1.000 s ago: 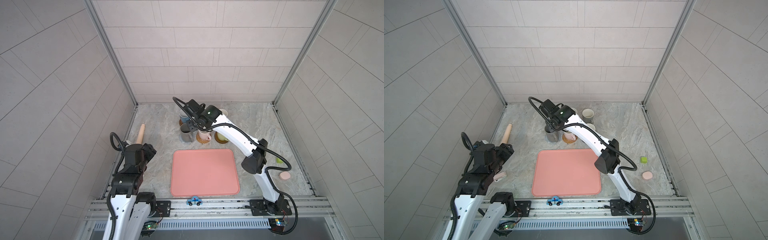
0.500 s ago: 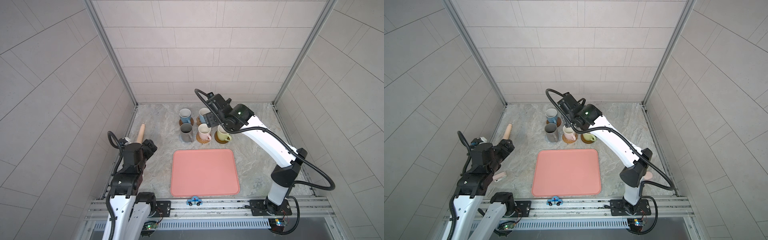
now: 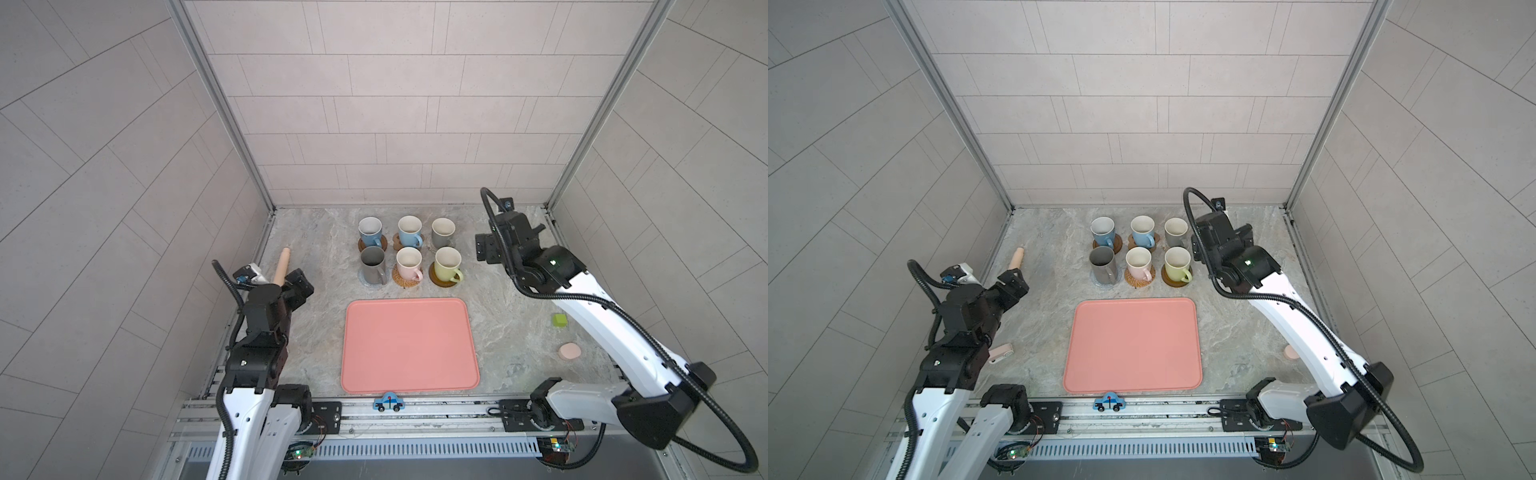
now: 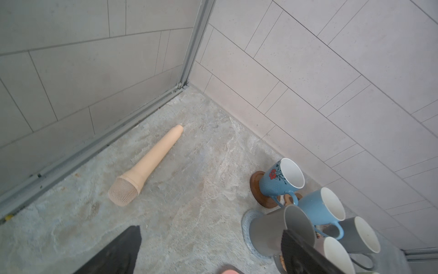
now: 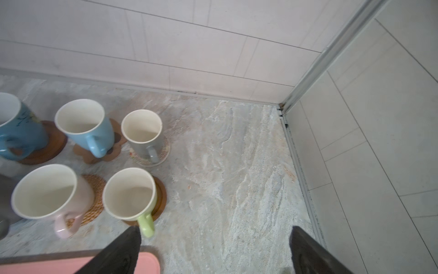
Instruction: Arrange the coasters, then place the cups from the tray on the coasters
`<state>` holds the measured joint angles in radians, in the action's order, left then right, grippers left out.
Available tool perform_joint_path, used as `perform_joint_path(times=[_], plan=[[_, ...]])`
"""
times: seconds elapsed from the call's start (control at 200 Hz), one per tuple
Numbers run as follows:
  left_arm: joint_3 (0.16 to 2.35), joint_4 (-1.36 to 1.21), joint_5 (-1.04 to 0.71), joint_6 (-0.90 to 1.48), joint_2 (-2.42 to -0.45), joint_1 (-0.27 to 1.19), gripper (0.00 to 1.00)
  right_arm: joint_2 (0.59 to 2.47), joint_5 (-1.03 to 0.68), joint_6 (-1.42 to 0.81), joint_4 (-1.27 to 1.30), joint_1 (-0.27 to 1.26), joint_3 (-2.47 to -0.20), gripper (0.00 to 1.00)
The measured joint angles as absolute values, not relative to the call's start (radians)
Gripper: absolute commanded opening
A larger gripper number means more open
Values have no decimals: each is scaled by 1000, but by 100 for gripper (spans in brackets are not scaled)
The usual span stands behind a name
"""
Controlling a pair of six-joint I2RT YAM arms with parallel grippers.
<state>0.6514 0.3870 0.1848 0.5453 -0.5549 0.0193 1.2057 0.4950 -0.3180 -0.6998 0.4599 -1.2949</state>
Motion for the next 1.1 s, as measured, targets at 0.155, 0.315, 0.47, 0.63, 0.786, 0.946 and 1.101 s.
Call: perform_joint_path(times=[0.155, 0.315, 0.47, 0.63, 0.786, 0.946, 1.101], plan=[[553, 267, 217, 378, -585, 19, 100, 1064, 527, -292, -566, 361, -1052, 100], [475, 137, 245, 249, -632, 19, 100, 926, 559, -224, -410, 331, -830, 100], [414, -5, 259, 184, -719, 19, 100, 849, 573, -183, -256, 275, -645, 100], [354, -154, 272, 157, -844, 19, 100, 862, 568, -184, -146, 201, -489, 100], [303, -281, 281, 144, -931, 19, 100, 899, 556, -204, -43, 155, -392, 100], [250, -402, 295, 138, -987, 19, 100, 975, 539, -220, 88, 130, -345, 99], [235, -503, 319, 141, -1073, 19, 100, 1074, 528, -225, 183, 109, -342, 100]])
